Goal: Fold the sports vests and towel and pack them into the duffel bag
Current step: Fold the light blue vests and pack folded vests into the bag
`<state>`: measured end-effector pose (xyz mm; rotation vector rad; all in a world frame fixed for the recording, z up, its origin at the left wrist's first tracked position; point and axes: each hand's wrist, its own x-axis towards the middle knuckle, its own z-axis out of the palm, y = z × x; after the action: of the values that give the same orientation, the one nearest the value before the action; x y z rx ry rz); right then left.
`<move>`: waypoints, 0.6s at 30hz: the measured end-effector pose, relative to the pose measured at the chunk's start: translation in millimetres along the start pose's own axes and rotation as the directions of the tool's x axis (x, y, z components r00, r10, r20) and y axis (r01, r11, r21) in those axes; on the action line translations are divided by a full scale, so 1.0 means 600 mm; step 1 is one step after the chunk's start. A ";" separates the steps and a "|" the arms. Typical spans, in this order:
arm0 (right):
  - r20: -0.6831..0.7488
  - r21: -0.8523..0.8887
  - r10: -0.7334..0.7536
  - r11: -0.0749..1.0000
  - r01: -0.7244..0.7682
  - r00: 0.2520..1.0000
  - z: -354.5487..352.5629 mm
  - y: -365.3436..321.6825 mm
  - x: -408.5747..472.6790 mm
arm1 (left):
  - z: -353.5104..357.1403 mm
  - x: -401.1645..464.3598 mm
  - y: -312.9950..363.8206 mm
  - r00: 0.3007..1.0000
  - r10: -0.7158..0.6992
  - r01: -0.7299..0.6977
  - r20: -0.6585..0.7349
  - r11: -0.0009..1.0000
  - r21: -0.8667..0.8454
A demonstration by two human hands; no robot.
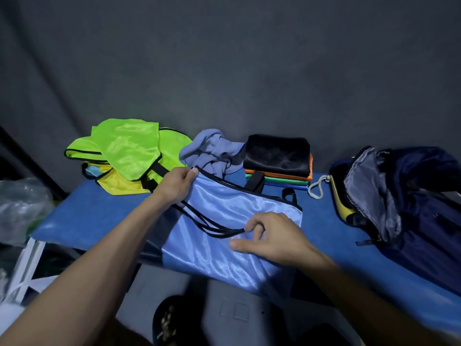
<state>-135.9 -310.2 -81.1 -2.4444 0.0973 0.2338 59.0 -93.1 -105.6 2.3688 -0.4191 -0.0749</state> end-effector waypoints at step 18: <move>-0.356 -0.184 0.168 0.952 -0.245 0.919 -0.045 0.079 -0.009 | 0.002 0.001 0.003 0.978 0.108 -0.032 -0.181 0.925 0.379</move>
<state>-143.5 -363.9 -88.6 -2.6805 0.5103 -0.0919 58.6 -95.3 -105.1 2.6998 -0.4526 0.3006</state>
